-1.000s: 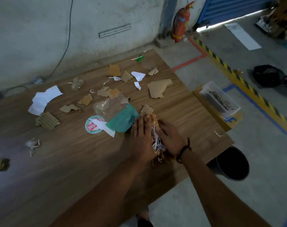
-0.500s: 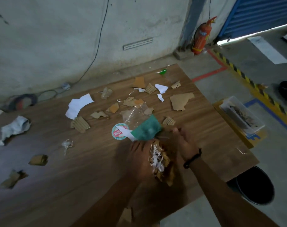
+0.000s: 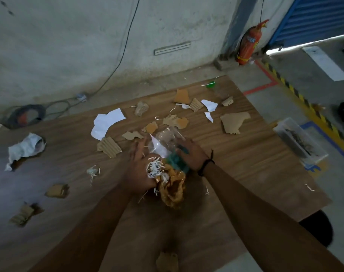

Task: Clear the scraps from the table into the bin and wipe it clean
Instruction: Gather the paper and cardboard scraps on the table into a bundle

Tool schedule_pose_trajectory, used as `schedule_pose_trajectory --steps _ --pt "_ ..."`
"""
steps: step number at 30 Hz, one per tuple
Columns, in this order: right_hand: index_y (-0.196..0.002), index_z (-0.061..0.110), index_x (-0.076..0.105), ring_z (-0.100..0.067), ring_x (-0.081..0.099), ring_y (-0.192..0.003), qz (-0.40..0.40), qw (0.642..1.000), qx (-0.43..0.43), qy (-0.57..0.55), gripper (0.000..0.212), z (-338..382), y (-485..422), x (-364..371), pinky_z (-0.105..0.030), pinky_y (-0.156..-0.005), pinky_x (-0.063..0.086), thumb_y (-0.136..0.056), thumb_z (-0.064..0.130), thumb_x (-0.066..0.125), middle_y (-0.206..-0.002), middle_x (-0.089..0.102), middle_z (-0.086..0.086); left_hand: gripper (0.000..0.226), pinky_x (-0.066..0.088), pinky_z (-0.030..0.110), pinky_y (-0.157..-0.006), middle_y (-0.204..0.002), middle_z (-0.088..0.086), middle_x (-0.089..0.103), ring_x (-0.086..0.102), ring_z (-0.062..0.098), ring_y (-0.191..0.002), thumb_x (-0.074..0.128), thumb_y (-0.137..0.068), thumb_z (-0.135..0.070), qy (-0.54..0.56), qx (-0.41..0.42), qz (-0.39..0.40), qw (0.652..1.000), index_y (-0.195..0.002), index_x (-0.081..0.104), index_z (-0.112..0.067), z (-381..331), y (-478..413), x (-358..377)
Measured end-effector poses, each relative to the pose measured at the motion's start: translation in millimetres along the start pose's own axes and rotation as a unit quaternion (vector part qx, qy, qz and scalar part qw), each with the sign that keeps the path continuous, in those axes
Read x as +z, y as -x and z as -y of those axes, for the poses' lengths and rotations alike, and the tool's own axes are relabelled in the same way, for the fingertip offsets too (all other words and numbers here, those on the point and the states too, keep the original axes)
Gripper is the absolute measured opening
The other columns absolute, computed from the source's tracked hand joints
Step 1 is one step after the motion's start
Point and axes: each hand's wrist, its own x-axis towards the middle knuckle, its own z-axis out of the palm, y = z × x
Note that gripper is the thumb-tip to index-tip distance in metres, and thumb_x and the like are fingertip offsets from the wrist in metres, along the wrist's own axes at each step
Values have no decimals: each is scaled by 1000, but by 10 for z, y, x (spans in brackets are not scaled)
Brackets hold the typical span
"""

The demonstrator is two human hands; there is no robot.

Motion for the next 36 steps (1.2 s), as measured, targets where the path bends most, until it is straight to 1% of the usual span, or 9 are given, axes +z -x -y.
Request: schedule_pose_trajectory --steps 5,11,14,20,23,26,30,32,36 --pt "-129 11 55 -20 53 -122 74 911 62 -402 42 197 264 151 -34 -107 39 -98 33 38 -134 56 -10 92 30 47 -112 -151 -1 32 23 18 -142 67 -58 -68 25 19 86 996 -137 38 -32 -236 -310 151" --pt "-138 19 40 -24 50 -125 48 884 47 -462 52 129 318 81 -37 -107 40 -94 47 40 -140 47 -14 79 46 20 -85 -114 -22 53 52 -7 -102 73 -55 -48 87 -18 -3 996 -122 31 -51 -584 -388 278" --pt "-135 42 41 -22 38 -137 35 909 26 -415 52 120 284 -7 -48 -114 28 -88 63 45 -149 39 -5 94 48 27 -88 -119 -15 58 58 5 -106 81 -57 -39 92 -70 -5 993 -137 31 -38 -555 -427 346" --pt "-103 27 69 -16 64 -103 -130 933 34 -335 57 -416 207 -589 -43 -95 48 -82 72 41 -104 71 -1 65 45 30 -91 -125 16 58 57 29 -112 75 -72 -5 34 -170 39 984 -131 47 -5 -457 -388 259" --pt "-101 13 68 -18 59 -103 -262 953 -31 -146 55 -791 82 -1125 -30 -89 44 -86 59 41 -103 67 -2 50 43 5 -70 -115 16 65 63 4 -92 75 -74 -5 39 -170 -11 985 -122 58 -5 -447 -328 71" --pt "-133 22 51 -24 33 -136 -207 978 35 11 58 -1156 -195 -1540 -37 -113 27 -88 58 47 -142 45 -9 38 53 19 -78 -98 -20 71 64 -8 -85 77 -66 -51 108 -121 -58 985 -103 68 -43 -489 -323 -92" --pt "-147 38 25 -29 6 -147 -107 983 47 141 86 -1363 -517 -1527 -46 -118 8 -71 76 16 -158 19 -4 72 47 49 -97 -122 2 63 59 19 -111 76 -64 -58 106 -100 -73 987 -120 61 -16 -449 -590 67" --pt "-147 37 25 -26 7 -147 -70 982 2 178 83 -1271 -617 -1398 -46 -118 5 -73 72 6 -159 16 1 65 45 48 -99 -124 3 60 57 21 -114 73 -67 -57 103 -107 -30 988 -120 60 -22 -540 -774 187" --pt "-146 24 35 -19 9 -147 25 986 -61 153 65 -972 -587 -1010 -38 -119 -1 -92 51 10 -157 25 1 23 50 28 -87 -92 -30 66 64 3 -90 63 -69 -49 110 -90 39 989 -91 63 -57 -864 -1021 413"
